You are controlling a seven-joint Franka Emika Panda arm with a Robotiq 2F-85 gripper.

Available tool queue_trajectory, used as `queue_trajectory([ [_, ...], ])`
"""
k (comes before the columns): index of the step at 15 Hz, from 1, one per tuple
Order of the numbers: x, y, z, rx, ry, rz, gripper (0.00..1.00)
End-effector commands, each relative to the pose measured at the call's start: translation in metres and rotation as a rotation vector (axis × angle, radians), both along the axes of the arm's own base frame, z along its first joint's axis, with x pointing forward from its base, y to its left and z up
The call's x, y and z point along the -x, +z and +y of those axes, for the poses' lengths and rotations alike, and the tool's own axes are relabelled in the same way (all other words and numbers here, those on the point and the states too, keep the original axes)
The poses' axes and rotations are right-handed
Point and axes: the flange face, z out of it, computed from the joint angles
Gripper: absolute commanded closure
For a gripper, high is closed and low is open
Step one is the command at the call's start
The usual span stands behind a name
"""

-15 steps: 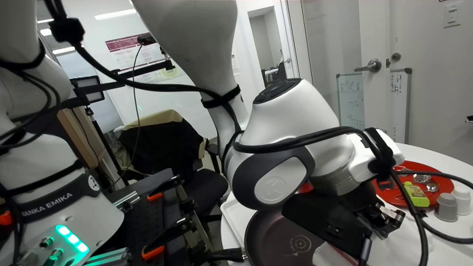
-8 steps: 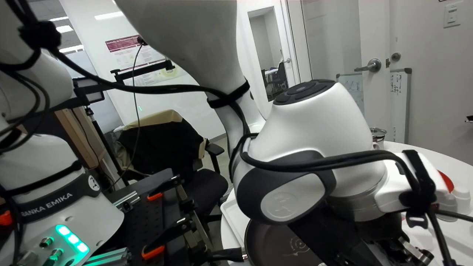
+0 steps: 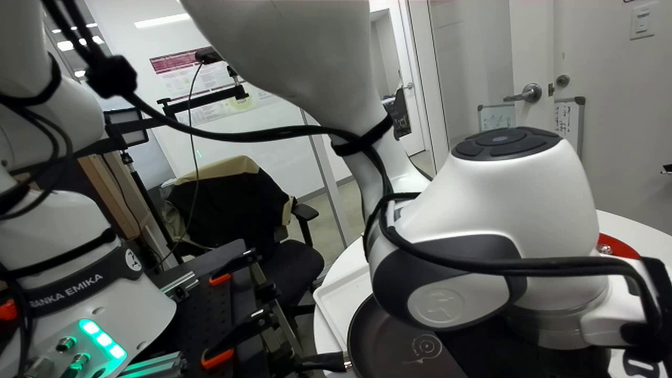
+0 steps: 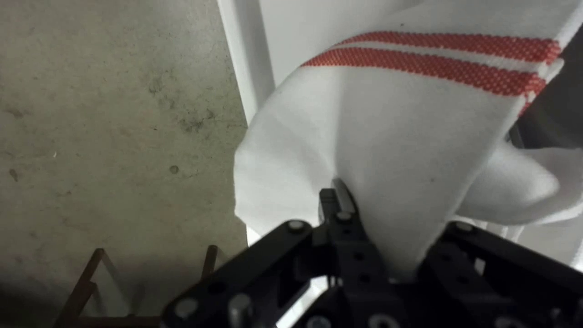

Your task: Wipe the pan with the white towel

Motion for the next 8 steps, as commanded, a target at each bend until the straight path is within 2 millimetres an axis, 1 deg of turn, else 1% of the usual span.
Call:
queue_trajectory([
  [1, -0.018, -0.017, -0.007, -0.051, -0.071, 0.065, 0.97],
  [4, -0.025, -0.025, -0.01, -0.076, -0.108, 0.1, 0.97],
  [8, -0.035, -0.03, -0.019, -0.095, -0.151, 0.122, 0.97],
])
